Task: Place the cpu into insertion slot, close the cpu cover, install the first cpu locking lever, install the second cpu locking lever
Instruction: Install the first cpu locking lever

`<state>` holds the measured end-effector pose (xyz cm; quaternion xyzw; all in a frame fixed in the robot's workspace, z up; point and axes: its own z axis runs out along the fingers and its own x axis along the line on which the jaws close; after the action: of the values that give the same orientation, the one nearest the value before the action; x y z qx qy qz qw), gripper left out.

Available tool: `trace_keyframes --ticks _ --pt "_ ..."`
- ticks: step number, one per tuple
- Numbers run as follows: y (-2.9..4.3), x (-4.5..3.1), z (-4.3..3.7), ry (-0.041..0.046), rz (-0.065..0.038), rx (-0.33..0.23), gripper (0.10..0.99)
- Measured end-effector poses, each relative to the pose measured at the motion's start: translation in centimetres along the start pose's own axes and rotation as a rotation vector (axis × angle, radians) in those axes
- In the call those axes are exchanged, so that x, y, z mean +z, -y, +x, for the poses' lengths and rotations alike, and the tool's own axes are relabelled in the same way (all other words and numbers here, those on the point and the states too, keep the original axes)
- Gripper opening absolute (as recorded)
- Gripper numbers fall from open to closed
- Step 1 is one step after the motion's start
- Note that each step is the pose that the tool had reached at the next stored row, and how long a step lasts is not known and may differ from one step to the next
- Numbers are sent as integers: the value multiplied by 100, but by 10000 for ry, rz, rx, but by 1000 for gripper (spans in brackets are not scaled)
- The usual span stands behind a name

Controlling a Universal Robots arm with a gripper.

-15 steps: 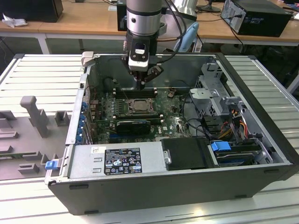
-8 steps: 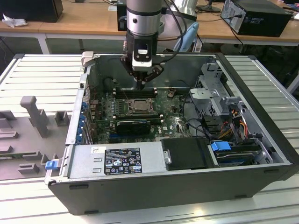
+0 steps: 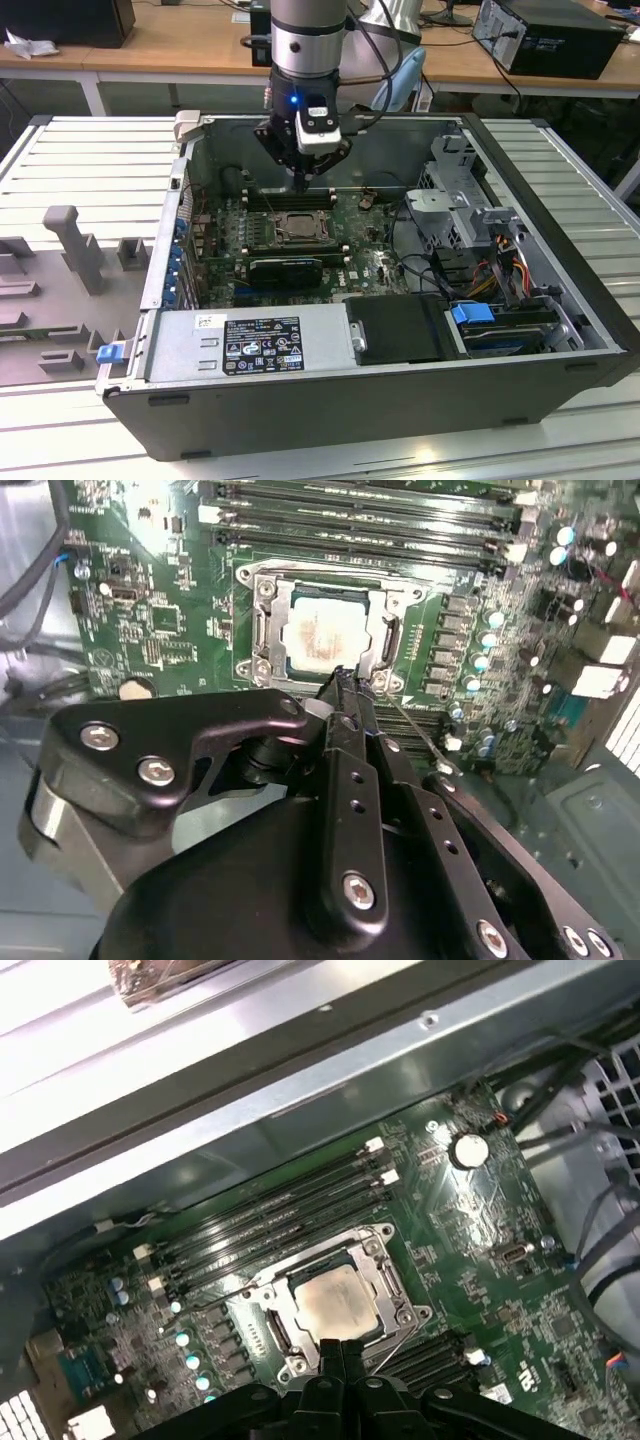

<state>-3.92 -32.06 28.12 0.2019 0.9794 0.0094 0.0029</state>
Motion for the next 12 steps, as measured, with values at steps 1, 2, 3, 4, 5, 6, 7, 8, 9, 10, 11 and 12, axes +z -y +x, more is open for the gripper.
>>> trace_keyframes --ticks 1,2,3,4,5,6,7,8,9,10,11,12 --pt "0 0 0 -1 -2 -154 106" --pt "0 0 0 -4 -2 -297 106" --pt "0 1 0 -5 -3 -458 106" --pt "0 1 0 -7 -5 -769 106" --pt "0 1 0 -10 -7 -1074 106" --pt "0 1 0 -12 -9 -1206 106" --pt "0 1 0 -14 -9 -1377 106" --pt "0 1 0 -19 -9 -1626 106" --pt "0 1 0 -22 -10 -1764 106" --pt "0 1 0 -25 -10 -1927 106" --pt "0 1 0 -34 -11 -2334 106" --pt "0 1 0 -39 -11 -2638 106"
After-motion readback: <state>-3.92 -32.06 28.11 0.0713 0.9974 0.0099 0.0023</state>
